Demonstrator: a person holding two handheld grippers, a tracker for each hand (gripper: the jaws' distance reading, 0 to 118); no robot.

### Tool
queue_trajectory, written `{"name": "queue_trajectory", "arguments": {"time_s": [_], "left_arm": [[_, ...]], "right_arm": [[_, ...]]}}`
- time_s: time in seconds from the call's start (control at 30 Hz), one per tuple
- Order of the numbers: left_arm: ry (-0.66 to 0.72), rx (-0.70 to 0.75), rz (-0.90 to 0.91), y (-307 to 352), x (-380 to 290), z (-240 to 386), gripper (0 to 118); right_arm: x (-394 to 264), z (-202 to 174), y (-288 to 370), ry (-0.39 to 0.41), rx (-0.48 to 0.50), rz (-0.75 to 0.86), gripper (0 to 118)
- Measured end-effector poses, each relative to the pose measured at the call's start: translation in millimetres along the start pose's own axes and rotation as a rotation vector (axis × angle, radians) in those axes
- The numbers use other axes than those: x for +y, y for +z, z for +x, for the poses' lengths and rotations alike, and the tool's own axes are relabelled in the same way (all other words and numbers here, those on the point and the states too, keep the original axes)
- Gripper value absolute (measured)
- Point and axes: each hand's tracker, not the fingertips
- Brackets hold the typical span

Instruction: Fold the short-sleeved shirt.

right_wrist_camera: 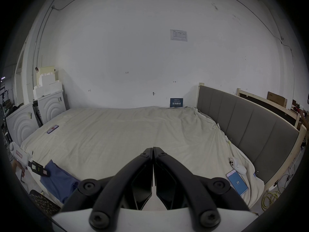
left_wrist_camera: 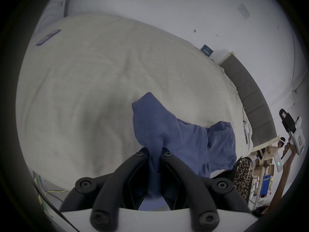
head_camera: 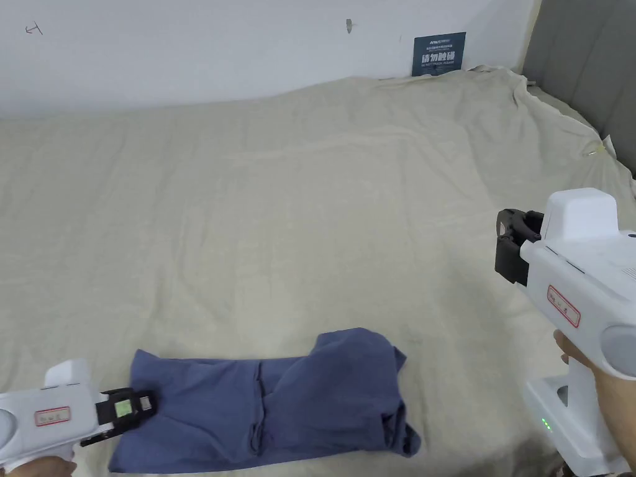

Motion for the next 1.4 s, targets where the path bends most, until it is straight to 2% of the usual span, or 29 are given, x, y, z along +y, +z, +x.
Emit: {"name": "queue_trajectory", "arguments": {"time_s": [0.17, 0.37, 0.53, 0.73, 0.87, 0.97, 1.13, 1.23, 1.33, 1.37, 1.4], "left_arm": [[0.02, 0.01, 0.007, 30, 5, 13, 10], [-0.069, -0.139, -0.014, 35, 16, 84, 10], [-0.185, -0.249, -0.073, 9, 18, 151, 10], [-0.304, -0.288, -0.19, -45, 8, 217, 10], [-0.371, -0.227, -0.267, -94, -8, 249, 10], [-0.364, -0.191, -0.31, -128, -22, 264, 10], [-0.417, -0.134, -0.334, -160, -47, 280, 12], [-0.426, -0.136, -0.323, -160, -51, 280, 31], [-0.462, -0.234, -0.302, -145, -47, 281, 81], [-0.469, -0.238, -0.289, -138, -46, 283, 101], [-0.475, -0.235, -0.269, -131, -45, 284, 111]], "right_arm": [[-1, -1, -1, -0.004, 0.01, 0.004, 0], [2, 1, -1, -0.013, 0.01, 0.015, 0], [3, 7, 1, -0.006, 0.008, 0.029, 0], [2, 15, 9, -0.016, -0.014, 0.034, 0], [-4, 26, 9, -0.023, -0.031, 0.03, 0], [-7, 31, 12, -0.025, -0.044, 0.028, 0], [-10, 39, 17, -0.029, -0.068, 0.018, 0], [-10, 43, 20, -0.031, -0.08, 0.014, 0], [-10, 45, 21, -0.035, -0.089, 0.013, 0], [-9, 44, 21, -0.036, -0.092, 0.013, 0], [-9, 44, 22, -0.038, -0.092, 0.013, 0]]}}
